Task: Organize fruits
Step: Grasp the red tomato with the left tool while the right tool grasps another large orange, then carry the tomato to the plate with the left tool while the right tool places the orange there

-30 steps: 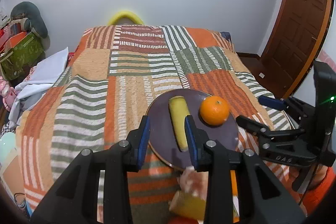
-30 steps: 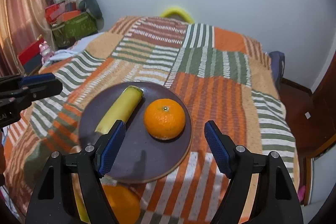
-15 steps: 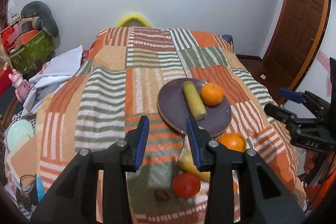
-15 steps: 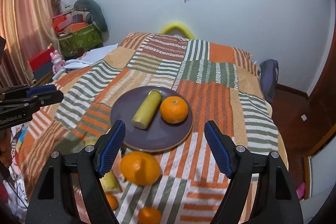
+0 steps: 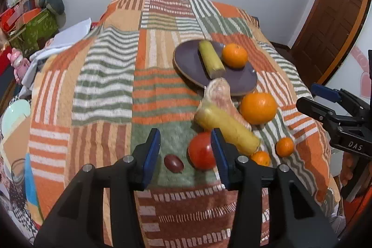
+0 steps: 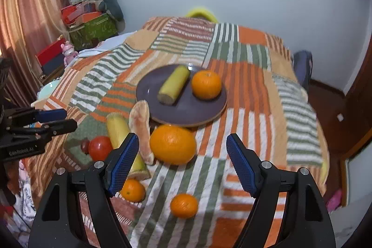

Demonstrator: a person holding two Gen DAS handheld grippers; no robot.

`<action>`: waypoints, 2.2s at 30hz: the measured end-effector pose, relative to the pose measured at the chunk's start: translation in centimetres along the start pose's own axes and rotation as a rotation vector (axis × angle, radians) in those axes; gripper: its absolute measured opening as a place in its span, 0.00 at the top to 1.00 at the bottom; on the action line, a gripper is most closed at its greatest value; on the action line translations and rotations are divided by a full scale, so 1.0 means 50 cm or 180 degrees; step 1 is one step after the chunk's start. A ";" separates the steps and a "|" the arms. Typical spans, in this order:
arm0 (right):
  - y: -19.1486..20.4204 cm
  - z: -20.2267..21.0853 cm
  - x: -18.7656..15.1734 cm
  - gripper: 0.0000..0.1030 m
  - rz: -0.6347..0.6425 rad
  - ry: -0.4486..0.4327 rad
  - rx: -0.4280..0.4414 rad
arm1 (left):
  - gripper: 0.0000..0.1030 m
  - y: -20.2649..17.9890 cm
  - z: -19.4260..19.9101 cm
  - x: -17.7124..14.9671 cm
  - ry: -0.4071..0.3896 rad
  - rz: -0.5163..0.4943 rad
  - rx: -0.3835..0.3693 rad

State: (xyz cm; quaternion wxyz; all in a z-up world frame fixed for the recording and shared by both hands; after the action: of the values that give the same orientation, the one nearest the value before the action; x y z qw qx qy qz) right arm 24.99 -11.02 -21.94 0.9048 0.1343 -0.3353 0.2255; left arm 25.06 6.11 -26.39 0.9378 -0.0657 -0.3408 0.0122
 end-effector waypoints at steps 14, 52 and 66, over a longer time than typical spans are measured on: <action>-0.007 -0.096 -0.074 0.27 -0.0336 0.0354 0.0182 | 0.52 -0.052 -0.063 -0.060 0.0225 0.0003 -0.0237; 0.008 -0.069 -0.028 0.36 -0.0086 0.0129 0.0182 | 0.55 -0.040 -0.012 0.014 -0.0166 0.0071 -0.0215; -0.030 -0.031 0.061 0.36 -0.0084 -0.0228 0.0065 | 0.55 -0.051 0.008 0.130 -0.0496 0.0012 -0.0219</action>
State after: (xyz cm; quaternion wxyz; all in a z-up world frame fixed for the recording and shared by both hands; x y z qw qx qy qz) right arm 28.62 -10.72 -21.19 0.8937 0.1560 -0.3634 0.2119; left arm 29.75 4.05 -21.61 0.9055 -0.0973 -0.4129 0.0073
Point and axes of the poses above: each gripper's, at about its wrist camera, not at the fingertips, and z roughly against the way its jaws point, y to its left, x to its top, the point moved 10 cm from there along -z, roughly the way its jaws point, and after that the axes turned 3 degrees about -y, right-handed, at the moved point
